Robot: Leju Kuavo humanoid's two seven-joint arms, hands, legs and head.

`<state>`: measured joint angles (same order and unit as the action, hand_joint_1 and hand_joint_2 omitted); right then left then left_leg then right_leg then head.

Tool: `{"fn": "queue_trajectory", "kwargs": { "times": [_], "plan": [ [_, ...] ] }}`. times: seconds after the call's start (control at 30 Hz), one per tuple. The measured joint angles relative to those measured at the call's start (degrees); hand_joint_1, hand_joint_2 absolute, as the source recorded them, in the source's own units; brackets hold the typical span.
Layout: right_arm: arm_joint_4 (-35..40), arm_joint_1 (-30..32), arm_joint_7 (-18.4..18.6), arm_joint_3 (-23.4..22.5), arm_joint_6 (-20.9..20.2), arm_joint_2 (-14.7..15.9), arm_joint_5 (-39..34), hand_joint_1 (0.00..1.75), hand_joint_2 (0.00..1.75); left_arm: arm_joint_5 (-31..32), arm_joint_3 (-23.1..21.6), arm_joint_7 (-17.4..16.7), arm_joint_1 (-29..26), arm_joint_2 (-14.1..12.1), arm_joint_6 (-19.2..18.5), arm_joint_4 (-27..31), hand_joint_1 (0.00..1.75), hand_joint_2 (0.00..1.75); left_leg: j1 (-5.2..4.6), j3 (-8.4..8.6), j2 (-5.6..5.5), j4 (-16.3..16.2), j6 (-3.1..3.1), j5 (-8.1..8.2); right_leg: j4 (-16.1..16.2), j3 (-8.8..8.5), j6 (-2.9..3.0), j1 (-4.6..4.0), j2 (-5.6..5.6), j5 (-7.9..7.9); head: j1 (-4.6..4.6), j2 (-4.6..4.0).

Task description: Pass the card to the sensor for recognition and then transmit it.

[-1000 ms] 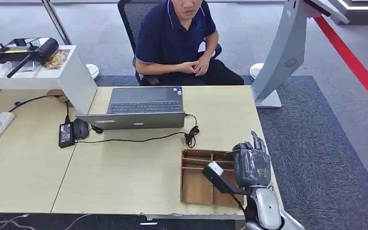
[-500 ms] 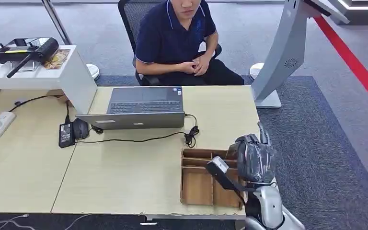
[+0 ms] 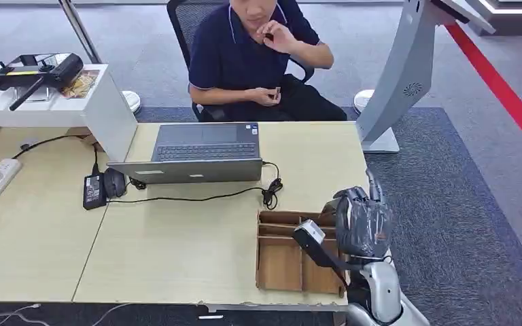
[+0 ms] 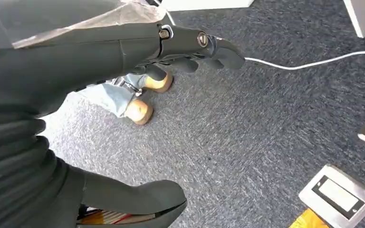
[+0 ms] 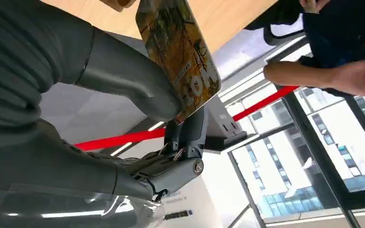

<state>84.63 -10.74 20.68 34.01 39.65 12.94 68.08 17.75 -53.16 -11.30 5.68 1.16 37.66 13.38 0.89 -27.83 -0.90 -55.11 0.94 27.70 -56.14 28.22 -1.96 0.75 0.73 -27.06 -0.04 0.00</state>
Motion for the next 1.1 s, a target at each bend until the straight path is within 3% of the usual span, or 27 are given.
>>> {"fn": "queue_trajectory", "kwargs": {
  "times": [0.47, 0.7, 1.1],
  "plan": [
    [1.12, 0.78, -13.86, -10.03, 0.05, -9.33, -1.81, 1.75, 1.75, 0.52, -1.01, -0.17, 0.01, 0.44, -0.13, -0.02, 0.00, 1.75, 0.00, -0.01, 0.01, 0.00, 0.01, -0.01, -0.01, 0.00, 0.00, 0.00, 0.00, 0.00, 0.00, 0.00],
    [1.33, 0.74, -16.36, -13.36, 0.05, -13.03, -2.49, 1.75, 1.75, 0.57, -1.42, -0.37, 0.03, 0.48, -0.20, 0.00, 0.00, 1.75, 0.01, 0.00, 0.02, 0.00, 0.01, 0.00, -0.01, 0.00, 0.00, -0.01, 0.01, 0.00, -0.02, 0.00],
    [1.51, 0.88, -18.50, -16.04, 0.04, -16.11, -2.82, 1.75, 1.75, 0.66, -1.46, -0.57, 0.03, 0.48, -0.33, 0.00, 0.00, 1.75, 0.01, 0.00, 0.02, 0.00, 0.01, -0.01, -0.01, 0.01, 0.00, -0.01, 0.01, 0.00, -0.02, 0.00]
  ]
}}
